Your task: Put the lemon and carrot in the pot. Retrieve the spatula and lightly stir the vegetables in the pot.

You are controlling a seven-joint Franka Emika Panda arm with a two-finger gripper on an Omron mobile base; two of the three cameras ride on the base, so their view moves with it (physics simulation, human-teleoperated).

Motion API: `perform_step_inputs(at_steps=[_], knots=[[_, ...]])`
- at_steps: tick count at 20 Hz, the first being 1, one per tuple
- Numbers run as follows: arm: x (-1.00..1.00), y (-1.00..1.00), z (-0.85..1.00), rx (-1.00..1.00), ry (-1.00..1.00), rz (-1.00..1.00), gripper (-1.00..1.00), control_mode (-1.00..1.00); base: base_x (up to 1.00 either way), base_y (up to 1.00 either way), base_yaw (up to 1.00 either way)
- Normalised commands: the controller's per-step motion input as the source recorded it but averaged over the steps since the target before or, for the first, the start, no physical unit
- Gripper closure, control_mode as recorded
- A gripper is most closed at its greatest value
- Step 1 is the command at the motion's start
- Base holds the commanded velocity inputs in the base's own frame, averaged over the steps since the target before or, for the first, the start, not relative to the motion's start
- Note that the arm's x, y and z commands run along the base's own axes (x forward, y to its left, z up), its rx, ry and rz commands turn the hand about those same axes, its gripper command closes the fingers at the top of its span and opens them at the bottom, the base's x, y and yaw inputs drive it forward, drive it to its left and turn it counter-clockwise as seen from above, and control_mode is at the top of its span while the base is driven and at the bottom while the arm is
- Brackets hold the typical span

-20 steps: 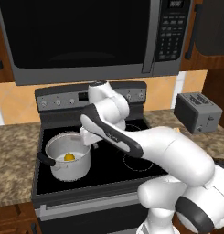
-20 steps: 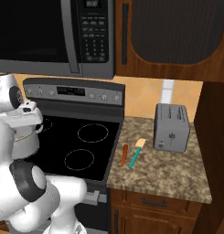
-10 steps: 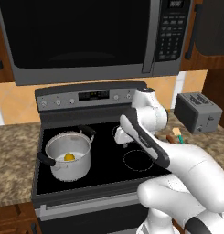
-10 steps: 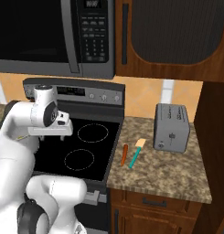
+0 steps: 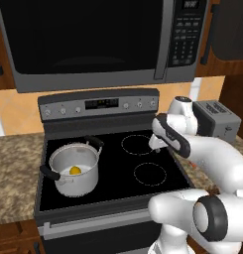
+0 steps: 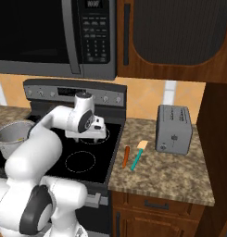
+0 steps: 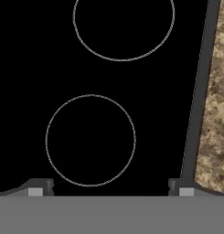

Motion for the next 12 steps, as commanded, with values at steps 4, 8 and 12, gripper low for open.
perform_step_inputs(at_steps=[4,8,12], knots=[[0.53,-0.95,-0.24,-0.01,0.0,-0.04,-1.0,-1.0,0.0,0.0,0.0],[0.4,-0.86,-0.39,-0.03,0.0,-0.04,-1.0,-1.0,0.0,0.0,0.0],[0.32,-0.71,-0.49,-0.04,0.0,-0.06,-1.0,-1.0,0.0,0.0,0.0]])
